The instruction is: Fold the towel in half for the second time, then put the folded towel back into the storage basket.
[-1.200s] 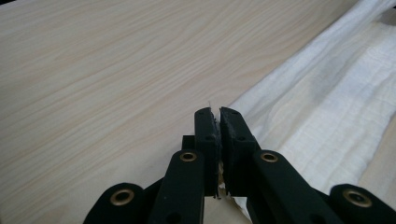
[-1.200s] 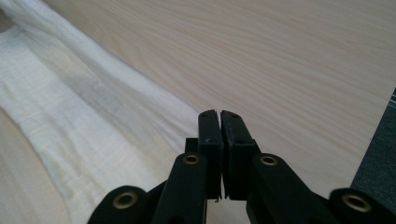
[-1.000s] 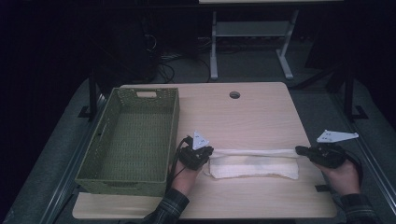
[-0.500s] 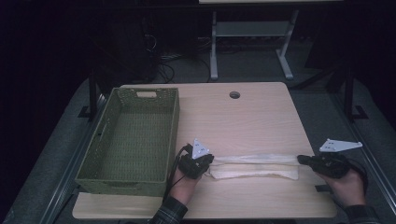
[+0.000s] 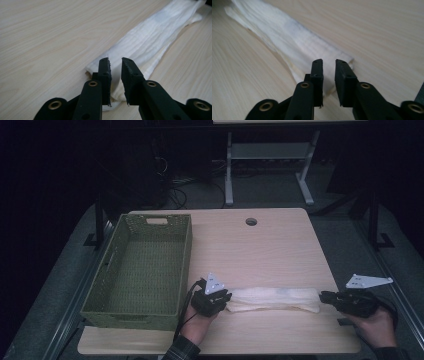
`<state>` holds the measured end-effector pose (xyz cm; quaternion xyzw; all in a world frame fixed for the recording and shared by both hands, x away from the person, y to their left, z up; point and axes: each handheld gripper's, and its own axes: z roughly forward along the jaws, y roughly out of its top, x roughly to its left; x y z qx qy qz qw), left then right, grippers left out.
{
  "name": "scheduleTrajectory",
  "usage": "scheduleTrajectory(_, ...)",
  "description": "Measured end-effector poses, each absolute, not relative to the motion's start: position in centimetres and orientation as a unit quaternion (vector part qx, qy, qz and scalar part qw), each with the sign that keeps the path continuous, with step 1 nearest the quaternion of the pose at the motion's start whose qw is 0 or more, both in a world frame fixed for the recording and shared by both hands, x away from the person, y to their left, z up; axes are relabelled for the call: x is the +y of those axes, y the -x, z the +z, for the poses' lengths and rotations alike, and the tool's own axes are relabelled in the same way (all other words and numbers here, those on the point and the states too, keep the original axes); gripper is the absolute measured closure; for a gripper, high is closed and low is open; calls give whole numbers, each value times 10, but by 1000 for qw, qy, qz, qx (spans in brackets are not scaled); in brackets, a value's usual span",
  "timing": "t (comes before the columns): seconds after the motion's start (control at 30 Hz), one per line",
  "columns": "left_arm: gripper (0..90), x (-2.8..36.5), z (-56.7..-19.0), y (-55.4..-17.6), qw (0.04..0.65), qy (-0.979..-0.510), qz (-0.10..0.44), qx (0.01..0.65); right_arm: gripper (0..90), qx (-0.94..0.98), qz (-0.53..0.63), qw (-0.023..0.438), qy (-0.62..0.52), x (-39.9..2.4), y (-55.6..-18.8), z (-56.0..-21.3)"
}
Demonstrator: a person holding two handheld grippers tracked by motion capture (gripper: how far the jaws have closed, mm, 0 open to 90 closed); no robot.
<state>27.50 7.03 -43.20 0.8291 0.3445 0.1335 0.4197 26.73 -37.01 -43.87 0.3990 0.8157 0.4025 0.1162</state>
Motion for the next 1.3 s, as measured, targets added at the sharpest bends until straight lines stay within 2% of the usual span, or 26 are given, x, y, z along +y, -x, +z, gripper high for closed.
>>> scheduleTrajectory(0.07,742,69,-431,-274,424,-829,133,338,754,811,412,120,-397,-370,-266,-435)
scheduleTrajectory(0.17,767,66,-435,-275,425,-834,115,334,825,819,404,116,-390,-365,-267,-438)
scheduleTrajectory(0.3,802,58,-447,-277,407,-848,83,327,877,835,381,93,-385,-358,-270,-447)
scheduleTrajectory(0.5,840,54,-462,-280,366,-869,62,326,892,856,341,56,-384,-352,-272,-461)
scheduleTrajectory(0.73,864,55,-458,-280,340,-883,83,311,896,854,344,43,-387,-357,-269,-464)
scheduleTrajectory(1.1,535,57,-449,-294,370,-872,85,309,896,854,332,52,-397,-351,-277,-463)
scheduleTrajectory(1.3,443,53,-451,-300,369,-875,75,304,896,853,324,68,-404,-347,-294,-462)
